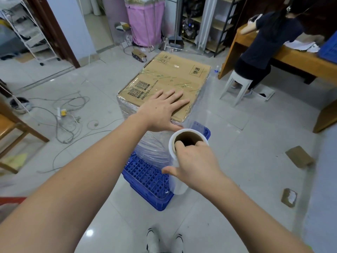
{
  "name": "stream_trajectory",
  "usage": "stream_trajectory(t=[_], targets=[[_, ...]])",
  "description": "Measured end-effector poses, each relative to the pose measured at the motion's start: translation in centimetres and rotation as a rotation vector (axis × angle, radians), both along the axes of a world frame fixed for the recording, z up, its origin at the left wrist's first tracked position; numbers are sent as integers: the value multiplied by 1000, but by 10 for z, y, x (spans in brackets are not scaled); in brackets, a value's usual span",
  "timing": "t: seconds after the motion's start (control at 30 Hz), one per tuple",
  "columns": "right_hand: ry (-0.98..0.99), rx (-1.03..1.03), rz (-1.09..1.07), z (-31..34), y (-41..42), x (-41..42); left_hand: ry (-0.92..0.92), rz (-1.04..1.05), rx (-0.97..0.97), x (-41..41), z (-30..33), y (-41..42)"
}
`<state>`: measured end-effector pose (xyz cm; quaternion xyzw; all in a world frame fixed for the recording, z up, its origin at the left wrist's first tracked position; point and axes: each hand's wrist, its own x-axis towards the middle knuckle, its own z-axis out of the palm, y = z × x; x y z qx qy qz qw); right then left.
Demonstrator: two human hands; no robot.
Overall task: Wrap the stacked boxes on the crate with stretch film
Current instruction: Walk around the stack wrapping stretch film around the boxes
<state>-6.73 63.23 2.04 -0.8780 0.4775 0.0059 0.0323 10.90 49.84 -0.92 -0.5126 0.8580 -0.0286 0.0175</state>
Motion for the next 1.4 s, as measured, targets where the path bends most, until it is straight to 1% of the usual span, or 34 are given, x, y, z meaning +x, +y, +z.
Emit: stream_trajectory(t=[0.1,0.23,0.33,0.4,0.47,0.57,0.63,0.7,0.8,0.87,0.97,1.07,1.17,1.27,1.4], targets=[[48,-7,-80,-2,-5,9,12,6,4,1,1,0],[1,2,-108,1,-1,7,53,2,-7,3,0,1],[6,26,-179,1,5,6,121,-20,14,7,3,1],[18,12,-249,0,5,10,166,-52,39,12,5,-1],[58,-18,-321,0,1,21,185,-133,73,21,8,-7],[106,-1,-477,0,-8,41,114,-314,136,45,18,-18],[144,-10,-558,-1,-14,53,50,-389,123,69,25,-29],[158,13,-613,-2,-14,59,13,-385,131,94,29,-42],[116,97,-693,0,-13,61,-41,-378,127,121,28,-56],[122,105,-700,0,-11,61,-37,-385,88,128,20,-58],[114,31,-708,-4,-9,68,-9,-398,13,128,12,-55],[80,1,-782,-5,-9,77,-5,-397,-2,129,10,-57],[119,-58,-799,-8,-4,81,2,-394,-11,131,8,-58],[98,-58,-730,-10,9,84,9,-387,-7,132,9,-58],[136,-74,-563,-12,24,100,24,-384,7,134,9,-59]])
